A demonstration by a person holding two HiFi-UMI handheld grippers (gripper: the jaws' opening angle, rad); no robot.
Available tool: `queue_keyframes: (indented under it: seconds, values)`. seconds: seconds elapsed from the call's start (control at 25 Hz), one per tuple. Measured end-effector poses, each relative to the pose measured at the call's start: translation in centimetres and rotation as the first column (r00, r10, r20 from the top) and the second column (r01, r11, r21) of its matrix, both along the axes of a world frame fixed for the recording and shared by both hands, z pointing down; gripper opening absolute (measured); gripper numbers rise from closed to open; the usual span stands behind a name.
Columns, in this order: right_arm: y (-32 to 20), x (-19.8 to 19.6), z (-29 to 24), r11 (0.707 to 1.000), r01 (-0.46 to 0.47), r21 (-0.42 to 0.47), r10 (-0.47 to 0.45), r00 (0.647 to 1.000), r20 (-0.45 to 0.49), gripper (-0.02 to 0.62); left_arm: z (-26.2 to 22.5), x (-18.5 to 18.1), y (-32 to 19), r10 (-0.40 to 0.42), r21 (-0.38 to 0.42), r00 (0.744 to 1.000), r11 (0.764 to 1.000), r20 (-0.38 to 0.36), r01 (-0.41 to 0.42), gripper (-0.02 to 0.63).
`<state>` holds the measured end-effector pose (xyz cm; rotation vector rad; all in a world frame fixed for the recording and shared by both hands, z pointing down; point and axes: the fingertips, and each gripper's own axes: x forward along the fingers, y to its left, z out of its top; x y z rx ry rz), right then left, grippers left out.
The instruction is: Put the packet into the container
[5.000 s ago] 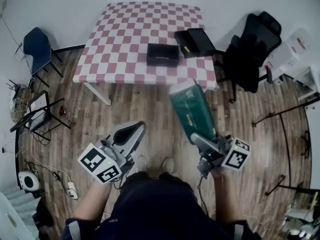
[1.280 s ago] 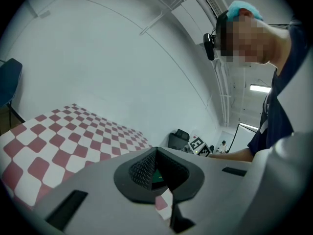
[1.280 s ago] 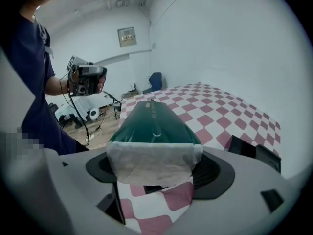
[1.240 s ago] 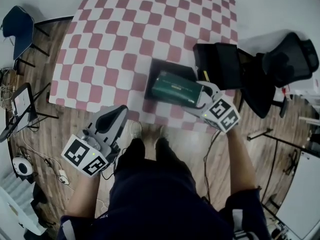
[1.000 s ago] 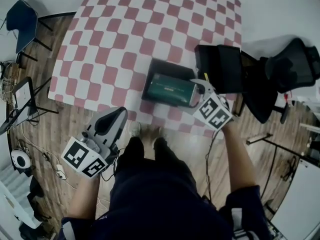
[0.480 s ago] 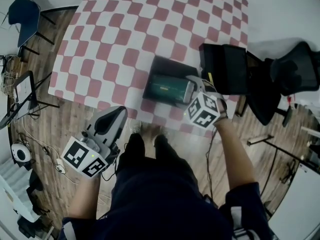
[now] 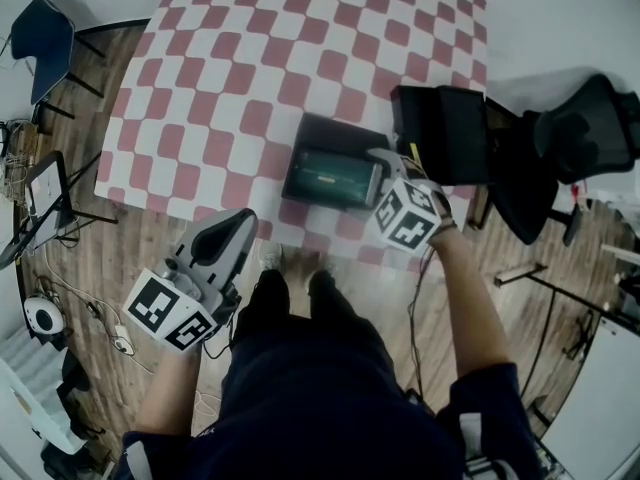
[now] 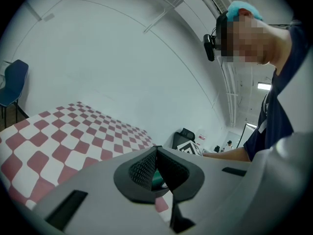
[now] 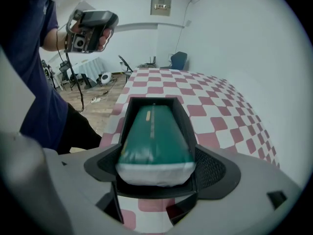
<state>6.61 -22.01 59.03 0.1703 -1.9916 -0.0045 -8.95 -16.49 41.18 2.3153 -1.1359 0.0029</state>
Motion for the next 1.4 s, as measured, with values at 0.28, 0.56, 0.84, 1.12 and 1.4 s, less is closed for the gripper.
queue_keyframes:
  seconds: [0.28,0.56,0.84,1.12,1.4]
  values:
    - [-0.6,1.6,-3.9,0.995,-0.101,0.027,0.098,0.991,0.088,0.445,-1.0,0.6,-0.1,0.028,0.024,1.000,0.999,0.003,-0.028,0.025]
    - [0.5,1.7,-11.9,0.961,-0.278,0.006,0.257,0.895,0.364,0.443,-3.0,1.6,0.0,0.068,0.069,0.998,0.995,0.013,-0.069,0.025]
    - [2.3,1.6,-18.9,0.916,-0.399,-0.034,0.339,0.727,0.597,0.431,-5.1,3.5,0.1,0.131,0.116,0.991,0.984,0.019,-0.132,0.025]
    - [4.1,1.9,-23.1,0.854,-0.518,-0.054,0.396,0.578,0.714,0.217,-6.0,4.3,0.9,0.186,0.140,0.982,0.972,0.020,-0.187,0.025]
    - [5.8,2.6,-24.0,0.786,-0.603,-0.134,0.483,0.465,0.742,0.133,-6.6,4.4,1.6,0.225,0.151,0.974,0.962,0.026,-0.227,0.025]
